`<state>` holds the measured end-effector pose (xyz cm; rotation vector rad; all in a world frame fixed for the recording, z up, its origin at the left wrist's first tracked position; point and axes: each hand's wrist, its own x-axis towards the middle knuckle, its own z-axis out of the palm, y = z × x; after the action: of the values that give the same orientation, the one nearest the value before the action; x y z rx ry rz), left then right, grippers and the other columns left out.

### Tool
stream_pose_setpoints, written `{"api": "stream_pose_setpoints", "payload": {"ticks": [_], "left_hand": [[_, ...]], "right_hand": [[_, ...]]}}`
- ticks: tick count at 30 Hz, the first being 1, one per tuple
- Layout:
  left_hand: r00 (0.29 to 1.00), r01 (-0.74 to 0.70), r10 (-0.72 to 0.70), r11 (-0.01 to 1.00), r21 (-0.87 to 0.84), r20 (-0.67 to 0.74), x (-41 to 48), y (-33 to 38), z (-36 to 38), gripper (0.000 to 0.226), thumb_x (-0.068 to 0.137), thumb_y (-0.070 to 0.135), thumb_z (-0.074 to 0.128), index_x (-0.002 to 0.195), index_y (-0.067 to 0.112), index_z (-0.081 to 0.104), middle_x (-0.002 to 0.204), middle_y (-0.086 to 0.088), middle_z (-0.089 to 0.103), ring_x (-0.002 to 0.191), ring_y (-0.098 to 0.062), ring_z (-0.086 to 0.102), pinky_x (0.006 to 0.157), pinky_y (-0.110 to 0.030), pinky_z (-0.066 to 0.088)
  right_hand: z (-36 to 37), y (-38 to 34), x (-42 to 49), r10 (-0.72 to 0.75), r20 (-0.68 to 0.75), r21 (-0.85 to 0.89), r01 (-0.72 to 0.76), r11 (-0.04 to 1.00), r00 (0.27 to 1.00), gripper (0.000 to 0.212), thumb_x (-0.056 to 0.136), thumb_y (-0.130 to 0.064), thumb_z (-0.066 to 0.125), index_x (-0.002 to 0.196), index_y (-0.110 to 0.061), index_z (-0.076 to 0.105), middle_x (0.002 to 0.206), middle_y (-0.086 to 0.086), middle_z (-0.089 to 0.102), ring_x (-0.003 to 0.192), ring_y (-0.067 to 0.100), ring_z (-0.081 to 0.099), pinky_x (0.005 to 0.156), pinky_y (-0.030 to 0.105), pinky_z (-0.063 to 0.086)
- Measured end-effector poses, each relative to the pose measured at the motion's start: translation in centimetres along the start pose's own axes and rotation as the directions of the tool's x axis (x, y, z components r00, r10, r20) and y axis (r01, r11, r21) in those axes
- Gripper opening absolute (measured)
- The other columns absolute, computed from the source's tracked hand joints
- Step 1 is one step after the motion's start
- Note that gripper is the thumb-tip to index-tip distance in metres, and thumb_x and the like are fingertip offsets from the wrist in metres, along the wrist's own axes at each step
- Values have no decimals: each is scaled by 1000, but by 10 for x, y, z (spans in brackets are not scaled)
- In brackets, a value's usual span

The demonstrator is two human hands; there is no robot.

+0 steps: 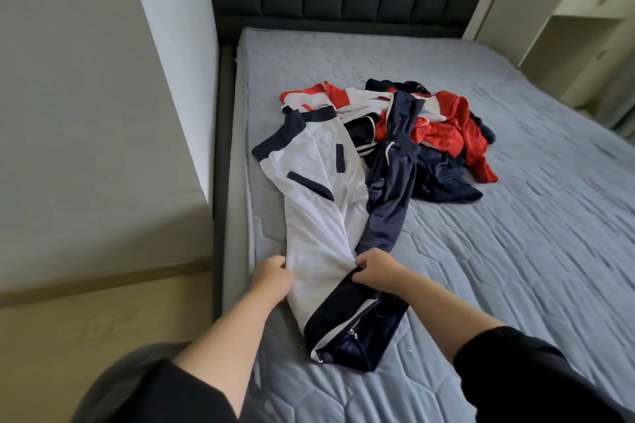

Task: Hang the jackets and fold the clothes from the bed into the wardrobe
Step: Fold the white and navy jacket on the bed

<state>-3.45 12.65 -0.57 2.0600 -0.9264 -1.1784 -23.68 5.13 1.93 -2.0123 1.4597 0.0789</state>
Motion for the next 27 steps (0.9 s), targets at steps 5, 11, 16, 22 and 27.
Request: {"api": "stream_pose_setpoints", "payload": {"ticks": [5, 11, 16, 22, 27], "left_hand": [[985, -132, 132, 991, 8, -109, -2, -10, 5, 8, 79, 8, 61, 73, 7, 56, 68, -10, 56, 62, -21, 48, 56, -27, 32], [998, 15, -41, 900, -435, -50, -8, -20, -14, 24, 85, 2, 58, 105, 12, 67, 98, -10, 69, 89, -28, 65, 77, -41, 57], [983, 77, 18, 863, -500, 183, -18, -17, -16, 44, 89, 3, 58, 131, 14, 53, 108, -6, 67, 96, -23, 66, 79, -37, 55], [936, -136, 230, 935, -327, 268, -26, -10, -24, 87, 72, 47, 77, 145, 31, 33, 131, 4, 51, 121, -13, 50, 103, -34, 42], [846, -336, 415, 902, -271, 335, -34, -6, -30, 87, 58, 24, 82, 133, 44, 41, 124, 22, 57, 117, 2, 53, 92, -14, 45]], "right_hand": [[3, 4, -15, -160, -136, -119, 144, 982, 978, 65, 83, 2, 48, 142, -25, 38, 132, 0, 45, 122, 25, 45, 94, 34, 44], [38, 2, -35, -287, 213, -487, 357, 797, 934, 102, 72, -4, 58, 147, -45, 3, 158, 2, -9, 145, 22, -5, 118, 44, 10], [47, -22, -23, -317, -38, -455, 266, 850, 948, 40, 79, -10, 58, 118, -20, 60, 148, 5, 32, 141, 22, 19, 116, 53, 3], [11, -62, -4, -123, -168, -283, 72, 956, 978, 10, 81, -11, 51, 80, -9, 61, 88, 10, 65, 88, 33, 60, 70, 31, 42], [-14, -95, 7, -106, -128, -190, 80, 978, 986, 21, 84, -17, 52, 63, -13, 47, 64, 2, 51, 67, 25, 52, 51, 29, 35]]}}
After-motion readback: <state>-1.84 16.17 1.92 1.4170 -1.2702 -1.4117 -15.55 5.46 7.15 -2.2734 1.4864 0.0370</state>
